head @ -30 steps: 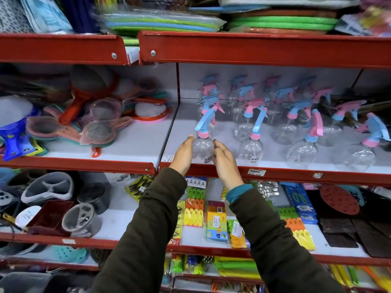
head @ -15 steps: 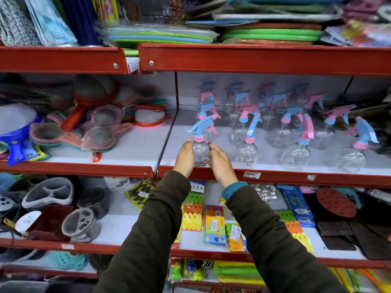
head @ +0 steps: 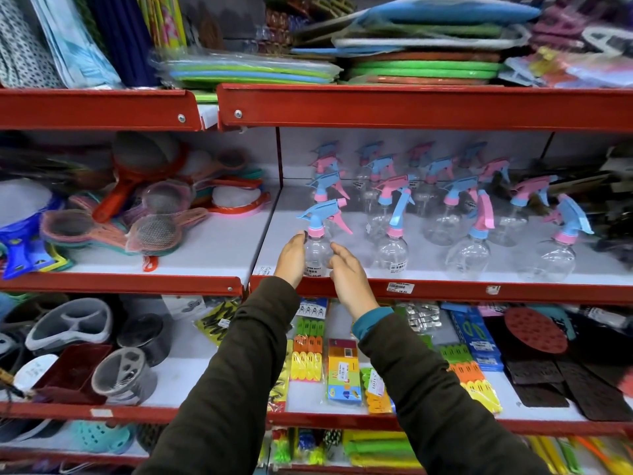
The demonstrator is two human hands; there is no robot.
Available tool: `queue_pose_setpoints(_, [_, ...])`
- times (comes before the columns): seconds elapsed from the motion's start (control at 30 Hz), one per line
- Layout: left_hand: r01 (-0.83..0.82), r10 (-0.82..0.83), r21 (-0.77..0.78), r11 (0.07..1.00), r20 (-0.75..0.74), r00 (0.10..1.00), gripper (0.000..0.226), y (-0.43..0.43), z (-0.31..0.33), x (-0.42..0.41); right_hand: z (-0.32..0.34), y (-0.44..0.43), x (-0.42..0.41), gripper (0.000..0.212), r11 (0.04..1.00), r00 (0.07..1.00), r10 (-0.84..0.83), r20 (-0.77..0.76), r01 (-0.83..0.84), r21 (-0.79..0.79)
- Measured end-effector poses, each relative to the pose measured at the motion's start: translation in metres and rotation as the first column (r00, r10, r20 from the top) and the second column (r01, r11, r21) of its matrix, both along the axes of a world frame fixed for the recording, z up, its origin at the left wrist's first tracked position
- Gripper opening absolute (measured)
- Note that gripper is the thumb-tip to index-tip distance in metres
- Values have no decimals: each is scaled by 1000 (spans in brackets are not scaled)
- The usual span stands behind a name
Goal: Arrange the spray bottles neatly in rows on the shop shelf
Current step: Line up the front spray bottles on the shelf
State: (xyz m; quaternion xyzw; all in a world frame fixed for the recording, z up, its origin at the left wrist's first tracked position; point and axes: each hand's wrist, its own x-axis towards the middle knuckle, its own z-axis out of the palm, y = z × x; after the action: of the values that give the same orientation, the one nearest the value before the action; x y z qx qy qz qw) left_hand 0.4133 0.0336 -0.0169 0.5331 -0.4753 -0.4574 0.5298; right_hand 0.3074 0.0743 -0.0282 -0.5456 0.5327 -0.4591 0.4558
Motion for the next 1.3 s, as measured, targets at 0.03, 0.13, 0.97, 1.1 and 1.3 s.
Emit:
queue_pose_setpoints(0.03, [-2,2,6,1000,5,1000,37,2,1,0,1,1,0,52,1000,1000,1,9,-1,0])
queue_pose_setpoints(0.13, [-83,83,4,997,-13,996,52,2,-3,0,0,5,-5,51,1000,999,-9,33,10,-24])
queue_pose_setpoints(0.97, [15,-9,47,999,-121,993,67,6,-1,-145,1,-19,-123,54,989,989,-149,19,148,19])
queue_pose_setpoints(1.1, [58,-46,75,996,-151,987,54,-9,-5,-144,-2,-2,-125,53,990,991,-136,-13,136,-24])
queue_pose_setpoints(1.3, [6,-2,40,999,-103,995,49,4,5,-148,-8,-4,-137,48,985,986,-166,-18,165,-42])
